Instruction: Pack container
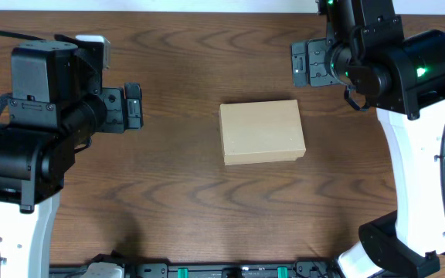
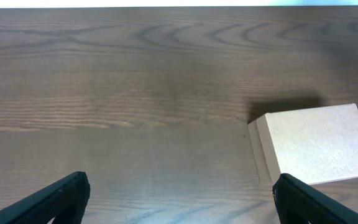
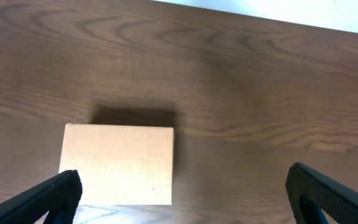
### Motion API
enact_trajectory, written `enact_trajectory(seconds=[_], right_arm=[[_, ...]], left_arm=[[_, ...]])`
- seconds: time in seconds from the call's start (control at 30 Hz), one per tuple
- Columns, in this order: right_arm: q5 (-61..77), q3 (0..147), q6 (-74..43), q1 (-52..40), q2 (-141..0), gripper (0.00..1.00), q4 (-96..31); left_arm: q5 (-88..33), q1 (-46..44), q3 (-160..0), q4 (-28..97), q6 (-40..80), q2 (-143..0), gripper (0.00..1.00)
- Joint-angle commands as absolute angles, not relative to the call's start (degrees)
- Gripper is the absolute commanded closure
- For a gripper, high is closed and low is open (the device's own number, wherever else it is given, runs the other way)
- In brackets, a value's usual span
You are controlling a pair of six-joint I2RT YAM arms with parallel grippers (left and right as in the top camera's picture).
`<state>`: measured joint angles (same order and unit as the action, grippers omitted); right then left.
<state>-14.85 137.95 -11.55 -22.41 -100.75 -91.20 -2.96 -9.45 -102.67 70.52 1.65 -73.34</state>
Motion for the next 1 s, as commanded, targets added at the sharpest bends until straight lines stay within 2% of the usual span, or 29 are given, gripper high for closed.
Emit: enact_trajectory(seconds=[0.0,0.27,0.53,0.77,0.97], right_arm=[[-15.7,138.4,-11.9,-22.8,-100.5,0.01,-91.1],[-18.9,138.4,-11.7,-22.8,-99.0,0.01,-94.4],[-19.7,136.7,-11.7,-20.7,-89.4,0.01,-95.7],[-17.5,122.8,-11.8,-12.3,-79.0,0.01,-94.6],[-16.4,104.3,-11.1,-7.8,-67.7,0.01,-77.4]], left_arm=[[-2.3,-9.4,-103.0,70.7,1.7,-73.0,0.05],[-2.3,-9.4,-103.0,70.7,1.7,-73.0,0.05],[-2.3,-9.4,-103.0,70.7,1.7,-73.0,0.05],[-2.3,-9.4,-103.0,70.7,1.7,-73.0,0.05],[-2.3,-9.4,-103.0,70.7,1.7,-73.0,0.05]])
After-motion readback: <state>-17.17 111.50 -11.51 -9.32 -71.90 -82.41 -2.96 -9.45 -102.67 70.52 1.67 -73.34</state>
